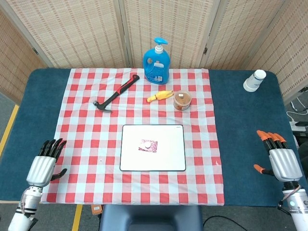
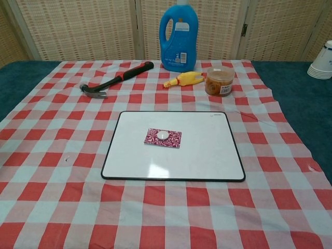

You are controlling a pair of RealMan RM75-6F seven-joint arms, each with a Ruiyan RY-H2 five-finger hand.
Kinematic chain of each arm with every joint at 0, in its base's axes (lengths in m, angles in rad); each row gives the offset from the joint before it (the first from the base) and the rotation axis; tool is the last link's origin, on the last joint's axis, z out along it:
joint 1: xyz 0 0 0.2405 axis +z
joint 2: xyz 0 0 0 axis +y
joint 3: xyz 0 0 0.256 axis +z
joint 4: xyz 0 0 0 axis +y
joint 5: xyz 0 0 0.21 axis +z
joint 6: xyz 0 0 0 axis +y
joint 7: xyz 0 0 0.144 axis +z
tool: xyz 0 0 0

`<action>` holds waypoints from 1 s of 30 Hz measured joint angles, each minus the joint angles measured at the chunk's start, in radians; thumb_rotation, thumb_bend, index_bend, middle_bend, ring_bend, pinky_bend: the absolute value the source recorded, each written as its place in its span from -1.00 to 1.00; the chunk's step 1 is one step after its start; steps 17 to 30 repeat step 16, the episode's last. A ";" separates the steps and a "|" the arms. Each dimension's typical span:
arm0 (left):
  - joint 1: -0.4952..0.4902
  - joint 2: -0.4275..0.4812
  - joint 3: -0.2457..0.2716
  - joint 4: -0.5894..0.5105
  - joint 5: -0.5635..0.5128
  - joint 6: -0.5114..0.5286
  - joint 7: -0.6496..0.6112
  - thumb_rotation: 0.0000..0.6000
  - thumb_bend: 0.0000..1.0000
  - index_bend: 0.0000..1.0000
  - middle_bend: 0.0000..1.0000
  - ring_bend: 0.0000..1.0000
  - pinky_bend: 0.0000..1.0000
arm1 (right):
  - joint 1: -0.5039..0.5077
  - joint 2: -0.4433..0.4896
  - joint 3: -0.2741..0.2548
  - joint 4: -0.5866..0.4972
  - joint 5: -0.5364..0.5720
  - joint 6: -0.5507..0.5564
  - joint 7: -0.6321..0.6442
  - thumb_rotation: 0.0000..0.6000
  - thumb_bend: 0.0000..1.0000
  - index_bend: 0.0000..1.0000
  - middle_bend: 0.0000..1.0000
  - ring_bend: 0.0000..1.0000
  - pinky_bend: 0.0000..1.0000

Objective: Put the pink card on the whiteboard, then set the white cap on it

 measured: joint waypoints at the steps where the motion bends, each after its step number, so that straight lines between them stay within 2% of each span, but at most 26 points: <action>1: 0.015 0.013 0.003 0.024 0.002 -0.005 -0.037 1.00 -0.59 -1.00 -1.00 -1.00 -1.00 | -0.001 -0.002 0.001 0.001 0.002 0.003 -0.005 1.00 -0.96 -0.97 -0.76 -0.90 -0.74; 5: 0.054 0.047 -0.006 0.092 0.000 -0.048 -0.130 1.00 -0.59 -1.00 -1.00 -1.00 -1.00 | -0.001 -0.012 0.005 0.006 0.006 0.008 -0.020 1.00 -0.96 -0.97 -0.76 -0.90 -0.74; 10: 0.074 0.042 -0.039 0.151 0.004 -0.097 -0.174 1.00 -0.58 -1.00 -1.00 -1.00 -1.00 | -0.001 -0.017 0.006 0.007 -0.003 0.020 -0.026 1.00 -0.96 -0.97 -0.76 -0.91 -0.74; 16: 0.079 0.027 -0.077 0.155 0.037 -0.132 -0.169 1.00 -0.58 -1.00 -1.00 -1.00 -1.00 | -0.008 -0.018 -0.002 0.003 -0.018 0.035 -0.041 1.00 -0.96 -0.97 -0.76 -0.91 -0.74; 30: 0.079 0.027 -0.077 0.155 0.037 -0.132 -0.169 1.00 -0.58 -1.00 -1.00 -1.00 -1.00 | -0.008 -0.018 -0.002 0.003 -0.018 0.035 -0.041 1.00 -0.96 -0.97 -0.76 -0.91 -0.74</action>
